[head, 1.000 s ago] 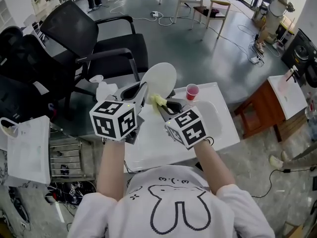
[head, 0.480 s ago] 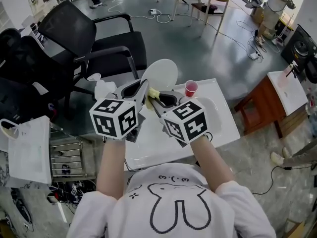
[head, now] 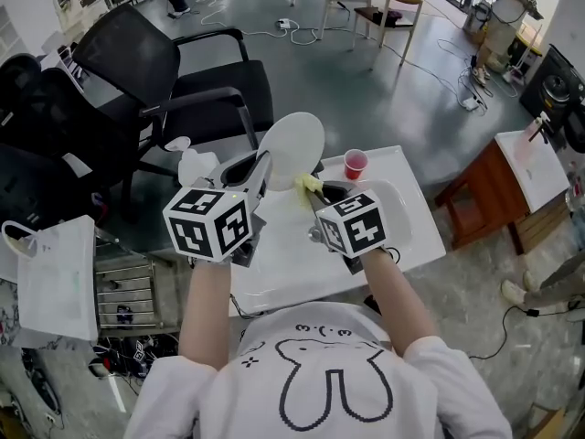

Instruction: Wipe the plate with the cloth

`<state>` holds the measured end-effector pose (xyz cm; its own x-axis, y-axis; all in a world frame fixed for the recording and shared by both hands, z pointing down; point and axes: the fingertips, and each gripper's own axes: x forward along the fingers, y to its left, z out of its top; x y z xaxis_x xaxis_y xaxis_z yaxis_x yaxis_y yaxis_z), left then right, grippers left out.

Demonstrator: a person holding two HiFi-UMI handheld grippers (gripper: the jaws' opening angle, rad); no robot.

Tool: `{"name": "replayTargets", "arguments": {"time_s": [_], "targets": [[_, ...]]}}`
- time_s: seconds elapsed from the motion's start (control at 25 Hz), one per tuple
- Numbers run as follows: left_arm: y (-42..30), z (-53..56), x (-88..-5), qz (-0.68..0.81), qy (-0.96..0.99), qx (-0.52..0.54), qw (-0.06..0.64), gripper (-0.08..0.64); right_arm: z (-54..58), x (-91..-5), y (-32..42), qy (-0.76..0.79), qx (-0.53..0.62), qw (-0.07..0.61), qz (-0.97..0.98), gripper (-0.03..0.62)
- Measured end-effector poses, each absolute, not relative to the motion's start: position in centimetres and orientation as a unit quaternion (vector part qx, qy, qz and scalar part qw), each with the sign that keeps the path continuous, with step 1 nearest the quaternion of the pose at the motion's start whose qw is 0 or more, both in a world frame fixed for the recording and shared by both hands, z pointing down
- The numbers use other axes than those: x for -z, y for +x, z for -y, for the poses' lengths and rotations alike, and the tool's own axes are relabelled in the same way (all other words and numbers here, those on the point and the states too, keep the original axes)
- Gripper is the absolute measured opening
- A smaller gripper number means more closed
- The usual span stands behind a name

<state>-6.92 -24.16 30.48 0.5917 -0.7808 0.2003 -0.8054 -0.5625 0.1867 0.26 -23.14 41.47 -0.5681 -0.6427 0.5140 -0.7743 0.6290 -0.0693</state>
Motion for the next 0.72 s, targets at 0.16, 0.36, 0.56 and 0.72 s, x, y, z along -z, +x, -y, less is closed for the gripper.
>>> {"name": "replayTargets", "arguments": {"time_s": [0.16, 0.36, 0.56, 0.72], "targets": [[-6.9, 23.9, -30.3, 0.437, 0.890, -0.040, 0.127, 0.017, 23.4, -42.6, 3.0, 0.432, -0.160, 0.236, 0.856, 0.052], [-6.8, 22.6, -29.8, 0.399, 0.914, -0.030, 0.072, 0.017, 23.4, -40.7, 6.4, 0.460, -0.156, 0.211, 0.848, 0.052], [-6.8, 20.7, -28.9, 0.371, 0.926, -0.041, -0.053, 0.017, 22.5, -37.2, 9.0, 0.469, -0.125, 0.171, 0.857, 0.052], [-6.2, 19.0, -28.2, 0.352, 0.915, -0.088, -0.178, 0.017, 21.9, -34.9, 10.8, 0.471, -0.117, 0.142, 0.863, 0.052]]}}
